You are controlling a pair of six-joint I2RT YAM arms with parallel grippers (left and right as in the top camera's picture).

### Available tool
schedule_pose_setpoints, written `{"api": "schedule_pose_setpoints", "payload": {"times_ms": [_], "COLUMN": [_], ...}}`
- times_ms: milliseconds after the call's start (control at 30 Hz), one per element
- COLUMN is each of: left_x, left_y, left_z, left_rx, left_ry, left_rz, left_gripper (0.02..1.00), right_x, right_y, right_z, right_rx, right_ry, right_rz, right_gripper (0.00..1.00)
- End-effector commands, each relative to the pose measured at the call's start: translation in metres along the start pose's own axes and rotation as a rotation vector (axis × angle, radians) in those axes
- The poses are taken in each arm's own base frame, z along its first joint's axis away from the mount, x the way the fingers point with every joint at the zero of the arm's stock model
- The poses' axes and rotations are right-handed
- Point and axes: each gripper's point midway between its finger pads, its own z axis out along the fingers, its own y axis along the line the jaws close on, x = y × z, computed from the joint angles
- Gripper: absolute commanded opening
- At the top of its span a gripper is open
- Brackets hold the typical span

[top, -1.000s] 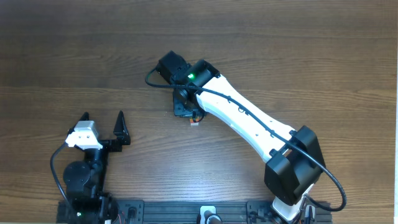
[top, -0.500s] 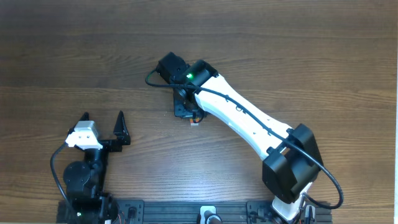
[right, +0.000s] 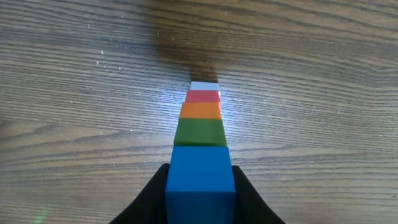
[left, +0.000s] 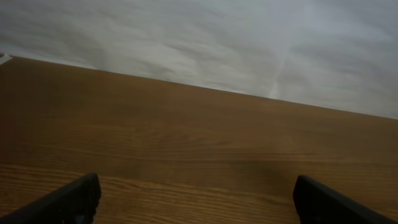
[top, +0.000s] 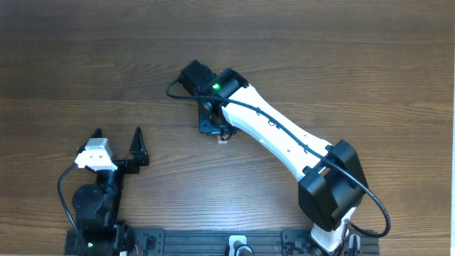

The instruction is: Stack Cubes

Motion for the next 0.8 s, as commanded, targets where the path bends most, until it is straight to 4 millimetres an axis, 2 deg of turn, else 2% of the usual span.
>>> {"api": "schedule_pose_setpoints", "payload": {"times_ms": [33, 300, 567, 800], "left_x": [0.0015, 0.0015, 0.0015, 0.0015], "left_y": [-0.0014, -0.0014, -0.0014, -0.0013], "left_z": [-0.0001, -0.0001, -0.0001, -0.0001], "left_rx": [0.010, 0.010, 0.010, 0.009], "left_ry": [0.001, 0.001, 0.001, 0.001], "left_rz": [0.015, 0.015, 0.015, 0.015], "left_gripper": [1.000, 1.000, 1.000, 1.000], "right_x": [-0.0072, -0.0070, -0.0080, -0.0079], "right_y": [-0.0008, -0.0008, 0.0002, 0.0001], "right_z": [-0.0008, 0.0027, 0.0068, 0.0069], "right_rx": [0.009, 0.014, 0.016, 0.017], "right_ry": [-0.017, -0.010, -0.007, -0.007], "right_rz": [0.009, 0.008, 0.008, 0.008], "right_gripper": [0.029, 0.091, 0.102, 0.172]}}
